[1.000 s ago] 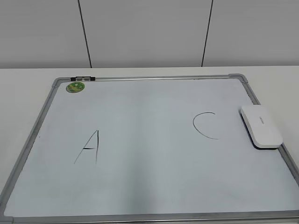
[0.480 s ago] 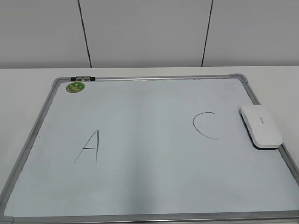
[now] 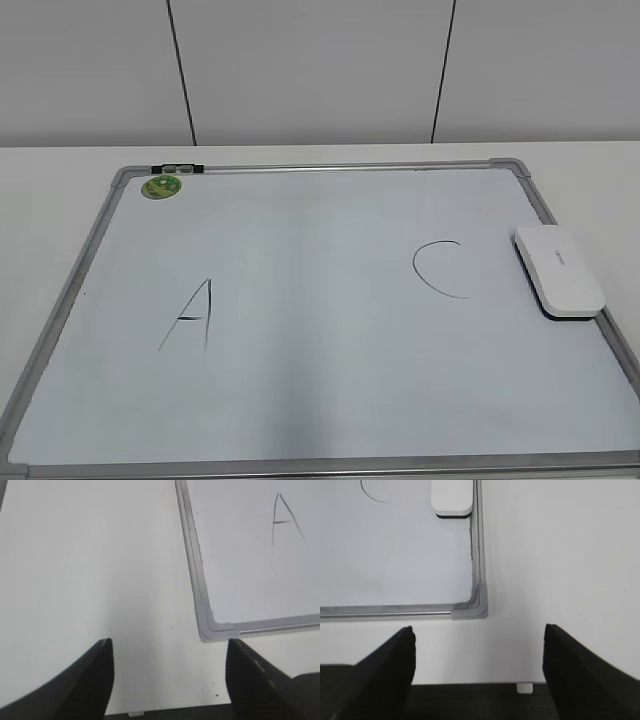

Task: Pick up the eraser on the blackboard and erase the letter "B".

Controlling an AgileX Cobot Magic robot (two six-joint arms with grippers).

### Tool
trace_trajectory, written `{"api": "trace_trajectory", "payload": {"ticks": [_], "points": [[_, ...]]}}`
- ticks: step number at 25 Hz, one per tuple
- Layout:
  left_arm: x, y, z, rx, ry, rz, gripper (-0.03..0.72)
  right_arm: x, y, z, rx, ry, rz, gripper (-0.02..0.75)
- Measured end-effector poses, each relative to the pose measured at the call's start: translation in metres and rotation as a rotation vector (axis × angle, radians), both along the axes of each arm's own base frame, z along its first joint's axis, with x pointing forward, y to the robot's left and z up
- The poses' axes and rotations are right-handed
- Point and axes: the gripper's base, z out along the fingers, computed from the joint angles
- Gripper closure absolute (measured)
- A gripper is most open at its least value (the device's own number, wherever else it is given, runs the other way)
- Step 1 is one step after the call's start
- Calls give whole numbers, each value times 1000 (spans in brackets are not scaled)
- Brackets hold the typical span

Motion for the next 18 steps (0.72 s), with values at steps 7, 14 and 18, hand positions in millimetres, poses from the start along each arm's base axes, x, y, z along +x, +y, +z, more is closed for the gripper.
{"api": "trace_trajectory", "payload": {"ticks": [7,14,18], "points": [[-32,1,2,-9,-204,0,174,-25,-1,1,9,-171,0,149],[-34,1,2,-11,-208,0,193,-27,-2,0,9,-181,-2,149],[-34,1,2,-11,-208,0,194,-27,-2,0,9,-181,-2,149]]}}
